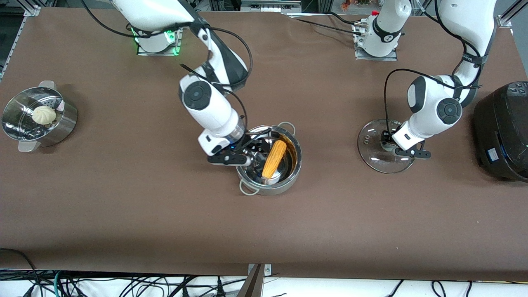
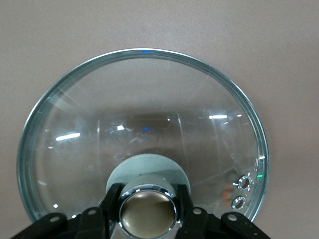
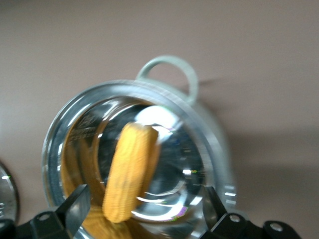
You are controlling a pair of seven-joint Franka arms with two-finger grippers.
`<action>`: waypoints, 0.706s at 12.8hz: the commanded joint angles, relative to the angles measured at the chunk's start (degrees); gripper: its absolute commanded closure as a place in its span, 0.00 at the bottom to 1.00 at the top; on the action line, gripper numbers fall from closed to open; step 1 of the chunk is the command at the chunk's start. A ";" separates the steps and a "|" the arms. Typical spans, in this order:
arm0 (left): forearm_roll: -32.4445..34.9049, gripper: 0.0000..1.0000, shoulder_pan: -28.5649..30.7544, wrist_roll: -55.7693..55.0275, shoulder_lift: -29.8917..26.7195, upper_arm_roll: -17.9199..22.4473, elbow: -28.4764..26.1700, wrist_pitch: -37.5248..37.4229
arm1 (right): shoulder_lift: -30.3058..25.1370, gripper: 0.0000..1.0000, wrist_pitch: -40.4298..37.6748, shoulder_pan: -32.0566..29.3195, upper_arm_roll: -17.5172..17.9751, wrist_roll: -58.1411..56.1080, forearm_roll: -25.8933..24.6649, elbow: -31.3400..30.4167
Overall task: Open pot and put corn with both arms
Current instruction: 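Lower the corn into the pot and open the right gripper, then set the lid on the table with the left gripper while the right gripper withdraws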
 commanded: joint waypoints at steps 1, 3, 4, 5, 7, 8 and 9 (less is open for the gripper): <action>1.16 0.01 0.01 0.83 -1.34 -0.05 0.38 -0.52 | -6.00 0.00 -9.51 0.00 -4.03 -3.39 -1.80 -0.92; 1.08 0.01 -0.07 0.57 -4.50 0.04 1.33 -4.62 | -9.51 0.00 -16.28 0.00 -9.20 -9.35 -1.80 -0.92; 1.07 0.01 0.01 0.22 -6.69 0.04 2.56 -7.44 | -10.75 0.00 -20.58 0.08 -12.89 -14.35 -1.62 -0.83; 1.16 0.01 0.01 0.13 -8.45 0.21 5.36 -12.43 | -11.98 0.00 -24.80 0.08 -15.88 -19.70 -0.93 0.13; 1.16 0.01 0.10 -0.22 -8.90 0.30 17.71 -29.08 | -16.54 0.00 -28.85 -4.71 -16.62 -23.97 -1.27 -0.30; 1.60 0.01 0.10 -0.74 -8.90 0.30 24.04 -37.09 | -18.48 0.00 -31.06 -8.06 -16.44 -24.06 -1.18 -0.30; 3.52 0.01 0.36 -1.79 -8.99 0.30 29.59 -42.91 | -21.02 0.00 -31.60 -11.74 -15.31 -24.06 -1.18 -0.30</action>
